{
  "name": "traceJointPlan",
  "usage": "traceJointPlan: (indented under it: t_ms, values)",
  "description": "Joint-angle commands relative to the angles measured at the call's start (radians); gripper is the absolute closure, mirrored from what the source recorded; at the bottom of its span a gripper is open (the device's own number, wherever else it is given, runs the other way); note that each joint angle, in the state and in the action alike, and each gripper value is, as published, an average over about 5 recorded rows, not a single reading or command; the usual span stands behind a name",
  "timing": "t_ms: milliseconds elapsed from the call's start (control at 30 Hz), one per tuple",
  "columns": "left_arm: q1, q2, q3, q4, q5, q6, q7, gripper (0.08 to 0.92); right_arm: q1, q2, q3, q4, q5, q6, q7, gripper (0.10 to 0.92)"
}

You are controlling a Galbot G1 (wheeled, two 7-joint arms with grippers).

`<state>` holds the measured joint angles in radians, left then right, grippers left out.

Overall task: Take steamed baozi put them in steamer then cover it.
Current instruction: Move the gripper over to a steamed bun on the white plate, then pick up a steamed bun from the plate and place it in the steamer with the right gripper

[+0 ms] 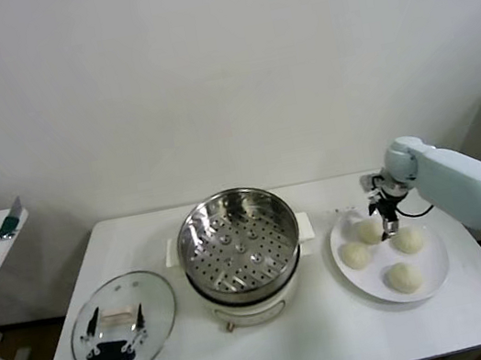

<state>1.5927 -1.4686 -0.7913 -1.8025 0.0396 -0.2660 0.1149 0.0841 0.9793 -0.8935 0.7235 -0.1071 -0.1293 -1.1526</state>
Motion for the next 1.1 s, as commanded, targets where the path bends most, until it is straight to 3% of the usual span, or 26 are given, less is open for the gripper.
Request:
traceJointPlan:
  t_ms: [33, 200, 467, 833, 1100]
  values:
    - [0.001, -0.001, -0.002, 0.002, -0.001, 0.0, -0.001, 0.177, 0.005, 0.048, -0.012, -0.053, -0.005, 0.006, -0.002, 0.203]
    - [0.002, -0.002, -0.001, 0.002, -0.002, -0.001, -0.001, 0.177, 0.002, 0.048, -0.008, -0.053, -0.009, 0.014, -0.004, 0.234]
    - [0.003, 0.001, 0.001, 0.002, -0.003, -0.002, -0.001, 0.177, 0.008, 0.045, -0.007, -0.054, -0.013, 0.022, -0.015, 0.387]
    - [0.015, 0.001, 0.003, -0.013, -0.008, -0.014, 0.004, 0.177, 0.087, 0.029, -0.044, -0.016, 0.012, 0.077, -0.031, 0.406]
    - [0.031, 0.004, 0.001, -0.009, -0.013, -0.018, 0.003, 0.177, 0.381, 0.005, -0.3, 0.177, 0.166, 0.2, -0.062, 0.406]
